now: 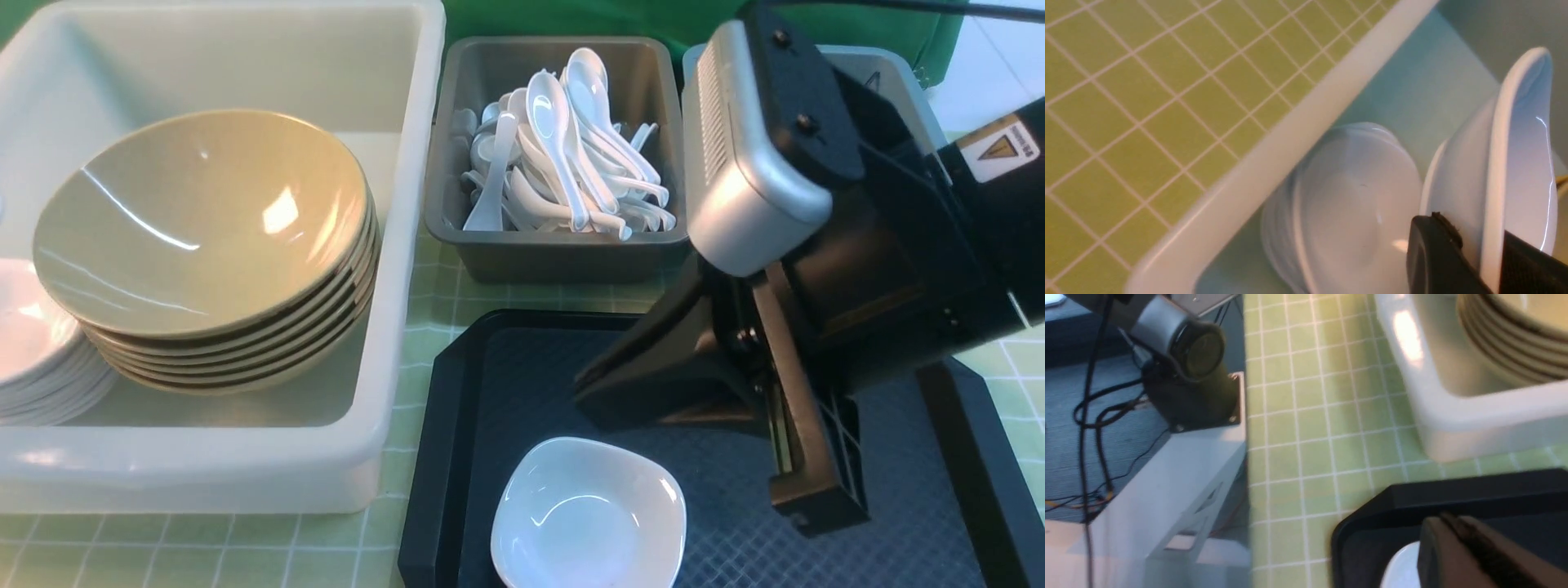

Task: On green table put chopsticks spoon bowls plates into blue grey white boxes.
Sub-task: 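Place the white bowl into the white bin with the other dishes with the left gripper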

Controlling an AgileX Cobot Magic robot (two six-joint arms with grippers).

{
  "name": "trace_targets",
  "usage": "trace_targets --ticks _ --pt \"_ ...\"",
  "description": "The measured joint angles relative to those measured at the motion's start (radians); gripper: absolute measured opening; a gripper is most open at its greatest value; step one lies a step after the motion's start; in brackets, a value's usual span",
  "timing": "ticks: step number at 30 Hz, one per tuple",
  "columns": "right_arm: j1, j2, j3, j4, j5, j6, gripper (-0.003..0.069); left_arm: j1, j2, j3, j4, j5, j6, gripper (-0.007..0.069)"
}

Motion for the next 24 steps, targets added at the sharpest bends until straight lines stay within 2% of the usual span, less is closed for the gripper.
trace_targets --ticks 2,5,10,16,21,24 --pt "0.000 0.000 0.000 0.000 -0.011 -0.022 0.0025 -0.001 0.032 0.000 0.041 -0.010 -0.036 0.0015" --pt "0.000 0.000 0.000 0.001 -0.012 -0.039 0.0026 -0.007 0.080 0.000 0.038 -0.023 -0.041 0.0015" --pt "0.000 0.000 0.000 0.001 -0.018 -0.039 0.0027 -0.053 0.150 0.000 0.034 -0.042 -0.033 0.0015" --pt "0.000 0.001 0.000 0.001 -0.027 -0.035 0.0035 -0.104 0.186 0.001 0.104 -0.061 -0.072 0.0025" --pt "0.000 0.002 0.000 0.001 -0.046 -0.027 0.0042 -0.133 0.186 0.001 0.159 -0.072 -0.112 0.0129" --pt "0.000 0.002 0.000 0.001 -0.063 0.002 0.0049 -0.156 0.186 0.001 0.183 -0.063 -0.119 0.0240"
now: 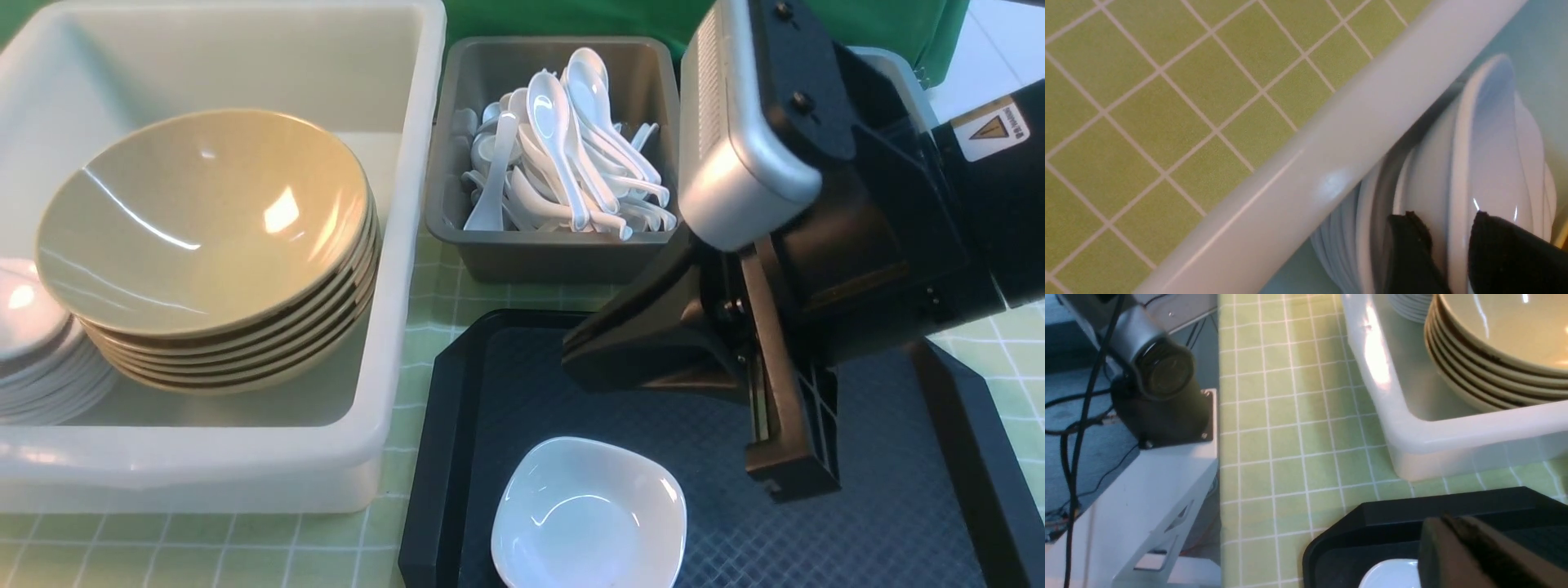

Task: On green table put chopsticks spoon bowls plates into blue grey white boxes.
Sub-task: 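Place the white bowl into the white bin with the other dishes with the left gripper, then grasp the small white bowl on the black tray by its rim with the left gripper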

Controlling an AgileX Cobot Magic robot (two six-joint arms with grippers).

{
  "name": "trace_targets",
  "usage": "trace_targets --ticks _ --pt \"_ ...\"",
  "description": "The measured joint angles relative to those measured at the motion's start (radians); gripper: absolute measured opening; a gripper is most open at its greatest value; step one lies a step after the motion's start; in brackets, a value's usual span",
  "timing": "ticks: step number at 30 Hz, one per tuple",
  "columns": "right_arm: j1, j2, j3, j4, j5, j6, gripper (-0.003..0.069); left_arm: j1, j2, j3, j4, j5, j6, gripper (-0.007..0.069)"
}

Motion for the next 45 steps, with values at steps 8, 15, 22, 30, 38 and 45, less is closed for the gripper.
trace_targets --ticks 8,15,22,30,38,45 --pt "0.000 0.000 0.000 0.000 0.007 0.032 0.0069 -0.055 -0.049 -0.030 0.117 0.086 -0.051 0.0605" --pt "-0.006 0.000 0.000 -0.077 0.023 0.136 0.0089 -0.081 -0.140 -0.180 0.195 0.229 -0.110 0.0664" --pt "-0.122 -0.002 0.049 -0.225 0.065 0.358 0.0106 -0.332 -0.271 -0.239 0.146 0.288 0.026 0.0662" --pt "-0.234 -0.081 0.344 -0.236 0.013 0.449 0.0123 -0.845 -0.270 -0.239 0.044 0.351 0.209 0.0547" --pt "-0.234 -0.302 0.381 -0.221 0.113 0.343 0.0131 -1.166 0.039 -0.316 0.033 0.423 0.286 0.0406" --pt "-0.234 -0.423 0.327 -0.219 0.225 0.350 0.0140 -1.285 0.321 -0.476 0.038 0.473 0.539 0.0391"
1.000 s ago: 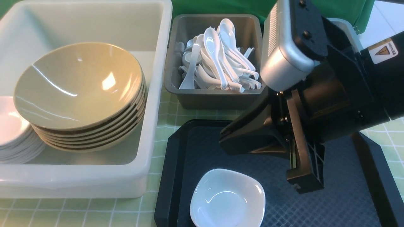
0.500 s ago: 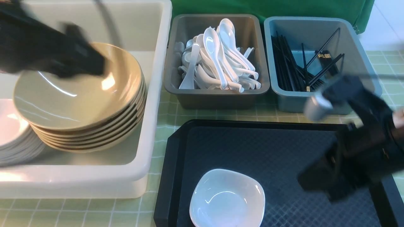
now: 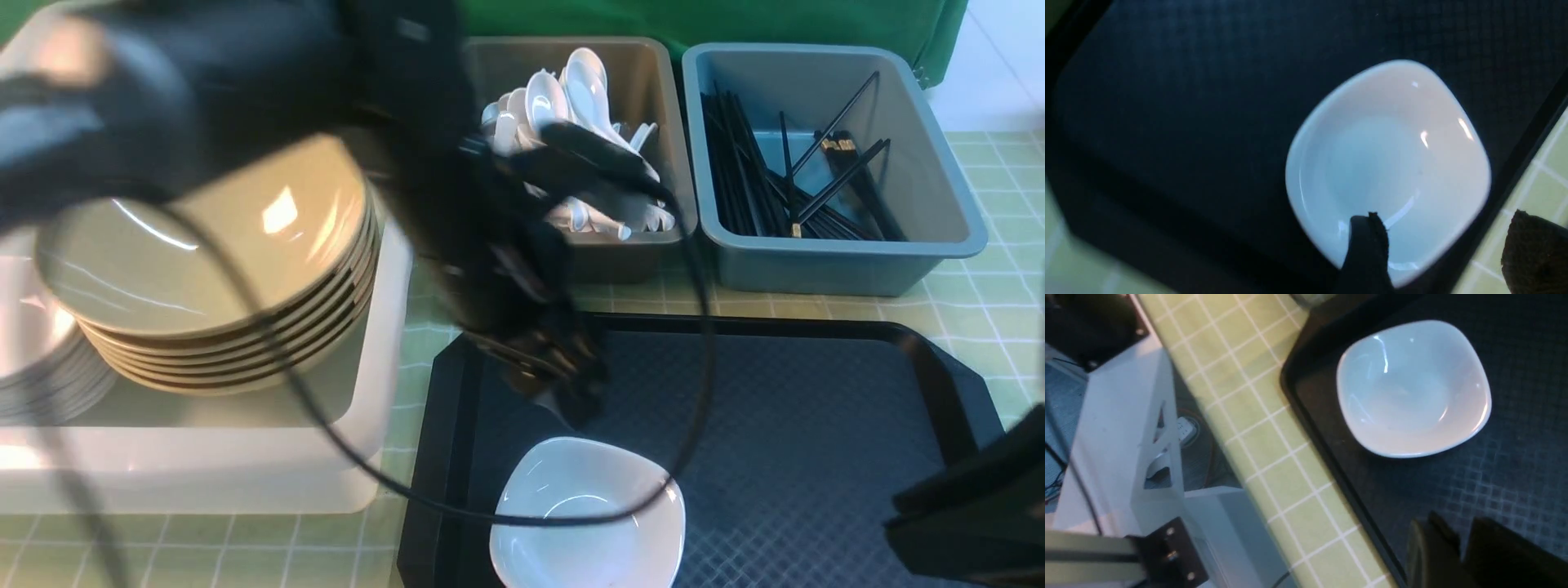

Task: On green table put chopsticks spoon bowls plates into blue grey white boxes.
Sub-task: 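Grasp the small white bowl on the black tray by its rim with the left gripper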

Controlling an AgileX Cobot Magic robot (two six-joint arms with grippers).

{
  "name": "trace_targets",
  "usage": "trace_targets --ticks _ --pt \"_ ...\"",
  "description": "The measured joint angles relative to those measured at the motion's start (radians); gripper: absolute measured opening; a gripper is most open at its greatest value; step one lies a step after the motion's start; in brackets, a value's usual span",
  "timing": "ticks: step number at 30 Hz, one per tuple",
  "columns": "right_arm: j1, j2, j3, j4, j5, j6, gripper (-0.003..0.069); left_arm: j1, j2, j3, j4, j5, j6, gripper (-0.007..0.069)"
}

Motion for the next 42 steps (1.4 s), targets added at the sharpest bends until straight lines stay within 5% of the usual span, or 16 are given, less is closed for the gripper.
trace_targets --ticks 3,5,10,23,27,32,42 --pt "0.000 -0.027 -0.002 -0.004 0.023 0.000 0.0141 -0.027 0.070 -0.040 0.023 -0.002 0.168 0.0391" --pt "0.000 -0.058 -0.005 -0.006 0.036 0.000 0.0143 -0.052 0.135 -0.076 0.062 -0.005 0.380 0.0391" --pt "0.000 -0.086 -0.006 -0.008 0.042 0.000 0.0146 -0.074 0.208 -0.084 0.128 -0.015 0.588 0.0391" --pt "0.000 -0.088 -0.006 -0.024 0.055 -0.001 0.0152 -0.074 0.349 -0.086 0.171 -0.060 0.625 0.0390" --pt "0.000 -0.088 -0.006 -0.026 0.055 -0.004 0.0155 -0.073 0.358 -0.096 0.158 -0.048 0.625 0.0325" --pt "0.000 -0.088 -0.006 -0.026 0.050 -0.004 0.0159 -0.060 0.360 -0.104 0.097 -0.001 0.595 0.0112" --pt "0.000 -0.088 -0.006 -0.027 0.011 -0.004 0.0162 0.011 0.261 -0.207 -0.014 -0.005 0.419 0.0016"
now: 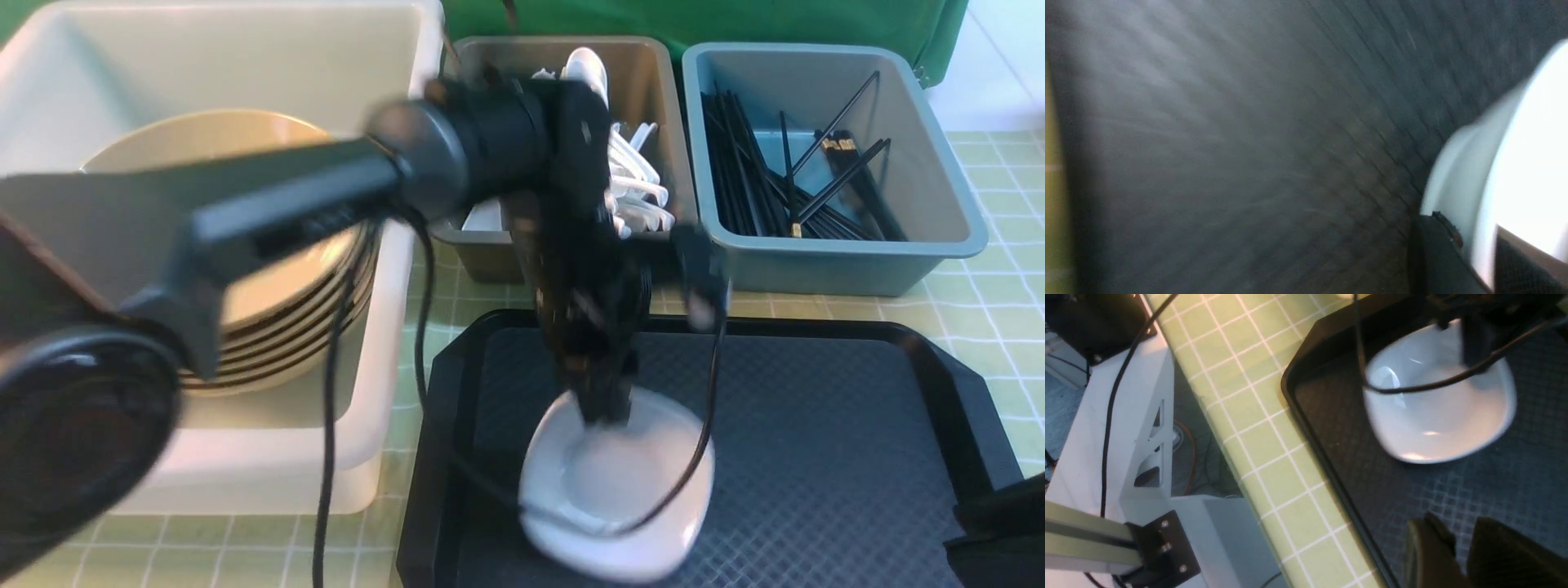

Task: On green table put chopsticks spoon bowls plates into blue grey white boxes.
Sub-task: 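Place the white bowl into the white bin with the other dishes with the left gripper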

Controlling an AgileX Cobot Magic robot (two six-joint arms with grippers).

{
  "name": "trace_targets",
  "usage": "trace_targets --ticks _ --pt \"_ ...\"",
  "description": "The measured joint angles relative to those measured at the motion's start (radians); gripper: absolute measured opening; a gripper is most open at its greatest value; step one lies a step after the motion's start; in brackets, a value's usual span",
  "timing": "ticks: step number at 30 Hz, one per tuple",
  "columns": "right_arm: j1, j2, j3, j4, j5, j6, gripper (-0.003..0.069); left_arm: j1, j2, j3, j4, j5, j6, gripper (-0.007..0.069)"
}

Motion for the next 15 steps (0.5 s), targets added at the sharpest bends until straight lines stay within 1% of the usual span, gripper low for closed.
trace_targets --ticks 4,5,9,10,11,12,13,14,15 --pt "0.000 0.000 0.000 0.000 -0.024 -0.001 0.0164 0.065 -0.151 -0.046 -0.037 0.001 -0.085 0.0015" --pt "0.000 0.000 0.000 0.000 -0.028 -0.001 0.0164 0.075 -0.170 -0.048 -0.039 0.001 -0.089 0.0015" --pt "0.000 0.000 0.000 0.004 -0.104 -0.027 0.0167 0.224 -0.361 -0.055 -0.070 0.020 -0.232 0.0015" --pt "-0.001 0.000 0.000 0.028 -0.130 -0.089 0.0170 0.297 -0.434 -0.055 -0.085 0.026 -0.300 0.0015" --pt "-0.001 0.000 0.000 0.051 -0.136 -0.110 0.0171 0.333 -0.461 -0.049 -0.095 0.027 -0.322 0.0015" --pt "-0.001 0.004 0.000 0.085 -0.145 -0.185 0.0172 0.411 -0.515 -0.034 -0.113 0.027 -0.363 0.0015" --pt "-0.001 0.006 0.000 0.102 -0.145 -0.194 0.0172 0.425 -0.524 -0.026 -0.120 0.027 -0.369 0.0015" --pt "-0.002 0.014 0.000 0.144 -0.153 -0.241 0.0173 0.528 -0.584 0.006 -0.145 0.027 -0.410 0.0015" --pt "-0.003 0.025 0.000 0.188 -0.160 -0.273 0.0173 0.607 -0.623 0.041 -0.163 0.027 -0.428 0.0015"
